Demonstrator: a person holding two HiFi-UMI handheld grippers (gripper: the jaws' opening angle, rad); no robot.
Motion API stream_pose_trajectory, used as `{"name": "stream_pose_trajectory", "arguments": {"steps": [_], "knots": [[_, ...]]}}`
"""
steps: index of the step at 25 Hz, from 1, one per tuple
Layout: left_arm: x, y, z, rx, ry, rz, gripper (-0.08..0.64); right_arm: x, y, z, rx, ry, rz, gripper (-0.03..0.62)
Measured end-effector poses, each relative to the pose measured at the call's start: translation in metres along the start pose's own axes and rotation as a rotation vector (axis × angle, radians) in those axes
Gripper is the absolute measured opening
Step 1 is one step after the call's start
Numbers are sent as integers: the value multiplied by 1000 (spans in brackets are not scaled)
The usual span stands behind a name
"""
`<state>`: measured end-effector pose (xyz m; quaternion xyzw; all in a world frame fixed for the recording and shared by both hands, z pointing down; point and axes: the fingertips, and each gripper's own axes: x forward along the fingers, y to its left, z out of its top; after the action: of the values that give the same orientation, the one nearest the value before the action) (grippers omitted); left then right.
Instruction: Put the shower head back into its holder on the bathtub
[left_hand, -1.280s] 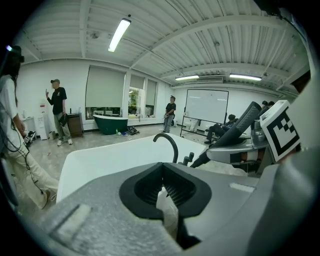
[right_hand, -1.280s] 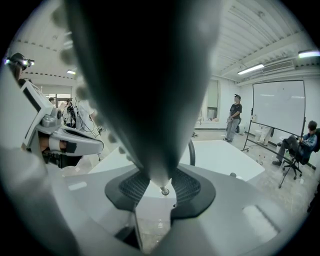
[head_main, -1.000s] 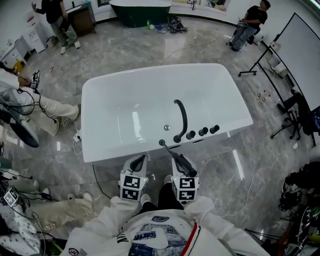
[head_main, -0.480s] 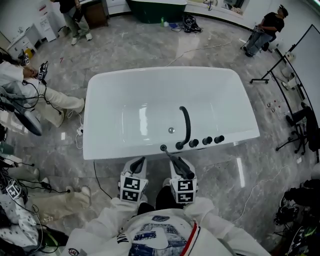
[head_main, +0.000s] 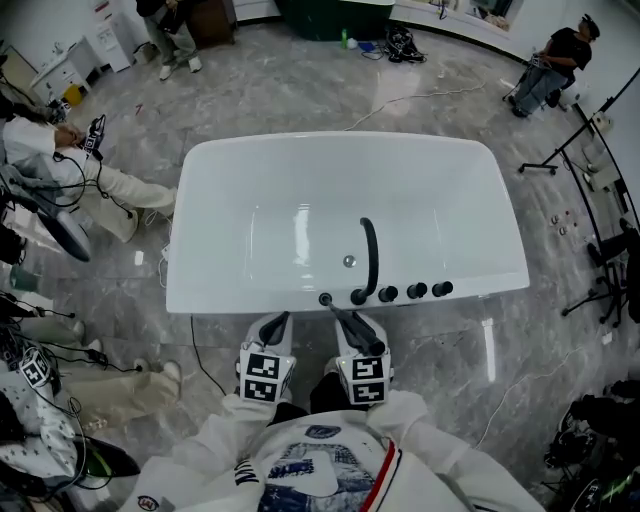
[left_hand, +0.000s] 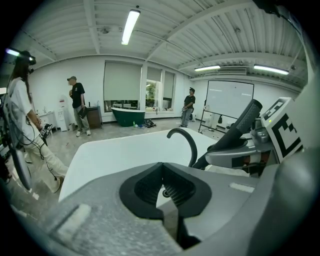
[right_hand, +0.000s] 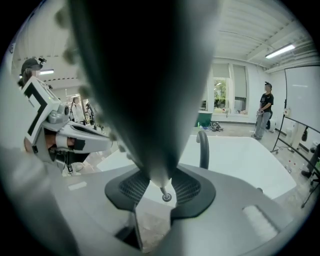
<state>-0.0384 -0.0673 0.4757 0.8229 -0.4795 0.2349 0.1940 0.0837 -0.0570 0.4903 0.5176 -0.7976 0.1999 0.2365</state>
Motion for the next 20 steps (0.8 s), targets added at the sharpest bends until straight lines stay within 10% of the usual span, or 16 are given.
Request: {"name": "stream_pose_trajectory", "arguments": {"steps": [20], "knots": [[17,-6,6,-6,18,85,2,19,-20,1,-22,-4,86,137]]}}
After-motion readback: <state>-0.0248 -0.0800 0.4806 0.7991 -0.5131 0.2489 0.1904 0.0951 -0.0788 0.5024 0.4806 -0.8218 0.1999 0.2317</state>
